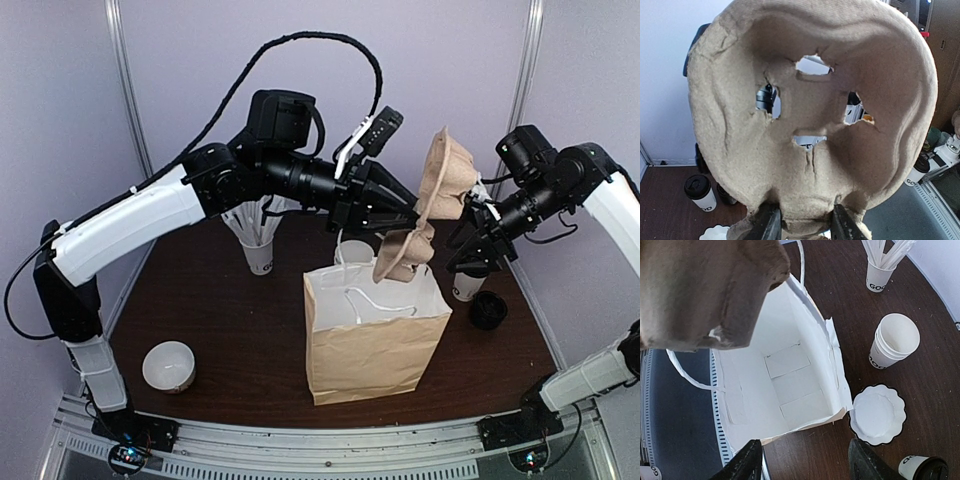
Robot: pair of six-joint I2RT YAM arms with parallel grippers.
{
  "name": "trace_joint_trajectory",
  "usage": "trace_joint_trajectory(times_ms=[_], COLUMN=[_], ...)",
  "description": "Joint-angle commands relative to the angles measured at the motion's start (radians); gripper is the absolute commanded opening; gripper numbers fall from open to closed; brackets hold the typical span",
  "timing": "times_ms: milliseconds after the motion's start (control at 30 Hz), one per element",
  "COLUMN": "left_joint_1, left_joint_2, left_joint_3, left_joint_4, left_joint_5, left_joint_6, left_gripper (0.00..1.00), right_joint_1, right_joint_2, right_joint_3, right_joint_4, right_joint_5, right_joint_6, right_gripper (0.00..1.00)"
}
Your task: Pack the takeout coffee
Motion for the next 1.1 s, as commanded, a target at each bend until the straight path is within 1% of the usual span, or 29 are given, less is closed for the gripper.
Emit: trace_joint_trajectory(times_ms=[0, 133, 233, 300, 400, 600, 800, 1067], left_joint_1=[-0.013, -0.019, -0.032, -0.041, -0.050, -0.051, -0.053, -0.053], left_joint_2=[0.024, 0.042, 0.039, 0.038, 0.037, 0.024, -0.002, -0.007], left_joint_3=[0.052, 0.045, 0.025, 0.016, 0.002, -0.030, -0.078, -0.062], left_joint_4=[-0.009, -0.039, -0.065, -0.091, -0.132, -0.230, -0.287, -0.424], left_joint_5=[-0.004, -0.018, -0.074, -0.119, -0.151, -0.240, -0.322, -0.380], left_joint_6=[0.046, 0.051, 0.102, 0.114, 0.128, 0.163, 0.161, 0.137], left_gripper=[0.35, 0.35, 0.34, 0.34, 0.34, 0.34, 0.33, 0.33], right_joint_1=[-0.024, -0.053, -0.075, -0.092, -0.110, -0.114, -0.114, -0.114], right_joint_2=[-0.032, -0.053, -0.065, -0.067, -0.064, -0.060, -0.063, -0.061], right_joint_3=[-0.025, -0.034, -0.039, -0.038, -0.037, -0.061, -0.087, -0.099], right_joint_4=[-0.026, -0.051, -0.059, -0.063, -0.057, -0.037, -0.014, -0.010], right_joint_5=[-0.018, -0.024, -0.027, -0.025, -0.030, -0.021, -0.027, -0.019], right_joint_6=[-0.027, -0.050, -0.061, -0.066, -0.065, -0.064, -0.054, -0.063], right_gripper=[0.62, 0.63, 0.63, 0.63, 0.63, 0.63, 0.63, 0.63])
